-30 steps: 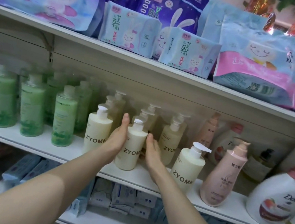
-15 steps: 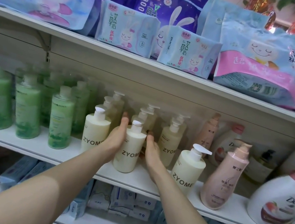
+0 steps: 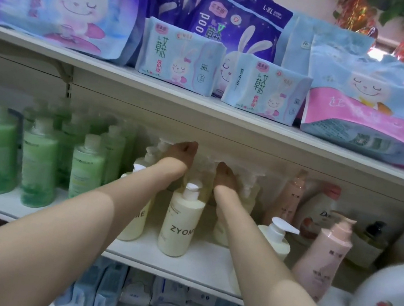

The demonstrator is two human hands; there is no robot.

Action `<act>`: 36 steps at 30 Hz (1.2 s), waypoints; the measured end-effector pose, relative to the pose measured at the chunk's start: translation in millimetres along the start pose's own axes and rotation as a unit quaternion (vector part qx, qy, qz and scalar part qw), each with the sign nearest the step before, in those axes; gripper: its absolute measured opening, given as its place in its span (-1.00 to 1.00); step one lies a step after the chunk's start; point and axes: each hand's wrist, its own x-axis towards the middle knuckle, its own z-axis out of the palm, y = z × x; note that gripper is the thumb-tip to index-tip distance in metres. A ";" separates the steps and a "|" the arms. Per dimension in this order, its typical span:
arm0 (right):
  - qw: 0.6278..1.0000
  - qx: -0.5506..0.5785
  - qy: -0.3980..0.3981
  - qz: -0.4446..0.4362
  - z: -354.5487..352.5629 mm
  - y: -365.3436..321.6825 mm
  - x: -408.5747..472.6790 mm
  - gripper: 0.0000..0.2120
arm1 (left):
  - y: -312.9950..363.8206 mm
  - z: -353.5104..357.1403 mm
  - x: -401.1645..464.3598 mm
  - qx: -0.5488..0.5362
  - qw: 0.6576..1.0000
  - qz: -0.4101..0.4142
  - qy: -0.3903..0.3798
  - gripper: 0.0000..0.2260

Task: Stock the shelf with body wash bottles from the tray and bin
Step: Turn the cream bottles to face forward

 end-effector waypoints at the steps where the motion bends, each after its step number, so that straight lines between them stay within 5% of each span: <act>1: 1.000 0.005 0.000 0.008 0.0 -1.8 3.5 -0.51 | 1.0 0.6 5.0 0.015 1.000 0.008 -0.008 -0.61; 5: 0.998 0.056 -0.003 0.039 -6.6 -4.3 7.1 -0.54 | 1.9 4.6 14.6 0.083 0.996 -0.011 -0.039 -0.59; 12: 0.984 0.163 -0.023 0.068 -2.4 -2.5 17.1 -0.78 | 4.9 16.6 22.6 0.027 0.992 -0.033 -0.116 -0.59; 16: 0.986 0.144 -0.041 0.075 4.5 7.3 29.6 -0.64 | 7.0 19.1 29.4 0.031 0.990 -0.046 -0.128 -0.58; 19: 0.985 0.146 -0.051 0.073 2.9 8.5 33.4 -0.81 | 3.7 20.3 36.9 0.034 0.990 -0.050 -0.125 -0.60; 24: 0.979 0.163 -0.082 0.087 15.9 19.9 46.5 -0.50 | -2.9 16.6 42.7 0.065 0.988 -0.051 -0.128 -0.64; 30: 0.975 0.174 -0.084 0.108 21.0 23.2 54.4 -0.57 | -4.7 21.0 45.8 0.090 0.990 -0.049 -0.099 -0.82; 36: 0.966 0.220 -0.096 0.099 25.1 32.8 59.8 -0.23 | -4.3 22.0 41.5 0.060 0.992 -0.060 -0.094 -0.85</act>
